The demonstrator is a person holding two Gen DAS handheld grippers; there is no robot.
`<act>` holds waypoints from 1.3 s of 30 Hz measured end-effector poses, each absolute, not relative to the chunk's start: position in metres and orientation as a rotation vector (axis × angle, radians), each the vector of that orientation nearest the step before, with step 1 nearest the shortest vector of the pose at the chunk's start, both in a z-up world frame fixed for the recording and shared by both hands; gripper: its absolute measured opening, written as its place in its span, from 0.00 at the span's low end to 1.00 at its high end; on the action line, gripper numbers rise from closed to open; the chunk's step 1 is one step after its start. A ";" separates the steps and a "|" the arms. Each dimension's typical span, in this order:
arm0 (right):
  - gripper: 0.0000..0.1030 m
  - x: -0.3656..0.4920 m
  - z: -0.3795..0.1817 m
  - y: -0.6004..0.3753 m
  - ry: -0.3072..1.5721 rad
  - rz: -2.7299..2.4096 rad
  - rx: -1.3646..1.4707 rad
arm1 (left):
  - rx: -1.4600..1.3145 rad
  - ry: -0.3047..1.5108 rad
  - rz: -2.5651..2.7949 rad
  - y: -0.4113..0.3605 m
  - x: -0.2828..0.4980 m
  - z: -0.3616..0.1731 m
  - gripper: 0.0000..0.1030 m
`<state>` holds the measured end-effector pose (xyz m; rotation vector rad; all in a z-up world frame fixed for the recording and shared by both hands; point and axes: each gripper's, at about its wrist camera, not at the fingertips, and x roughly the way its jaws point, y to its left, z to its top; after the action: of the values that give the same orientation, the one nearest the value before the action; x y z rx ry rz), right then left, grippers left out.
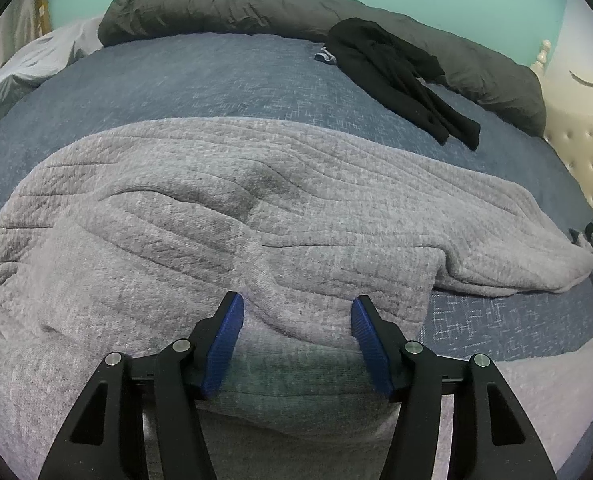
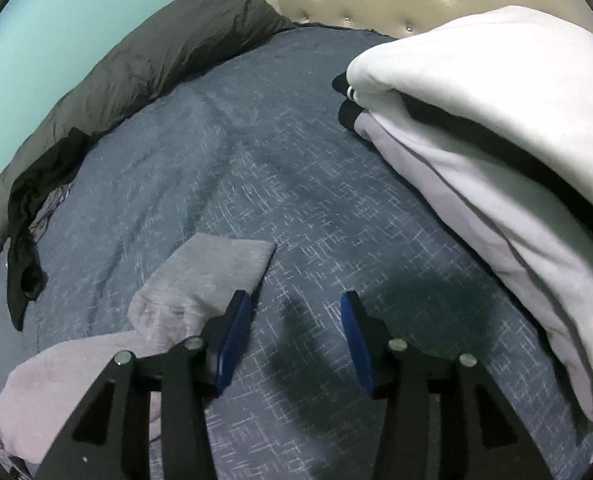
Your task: Fold clothes
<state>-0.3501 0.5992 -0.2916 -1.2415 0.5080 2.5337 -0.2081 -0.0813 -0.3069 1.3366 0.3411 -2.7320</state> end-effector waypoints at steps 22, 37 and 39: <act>0.10 -0.395 -0.324 0.571 0.211 2.615 -1.352 | 1.337 0.298 -2.720 -0.074 -0.210 -0.308 0.63; 0.07 -0.334 -0.273 0.601 0.152 2.621 -1.169 | 1.341 0.321 -2.723 -0.074 -0.209 -0.307 0.63; 0.07 -0.330 -0.271 0.608 0.157 2.611 -1.176 | 1.342 0.327 -2.723 -0.074 -0.209 -0.307 0.63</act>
<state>-0.3296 0.6079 -0.2715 -1.1761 0.1568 2.6111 -0.2087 -0.0742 -0.3071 1.3415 0.3269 -2.7231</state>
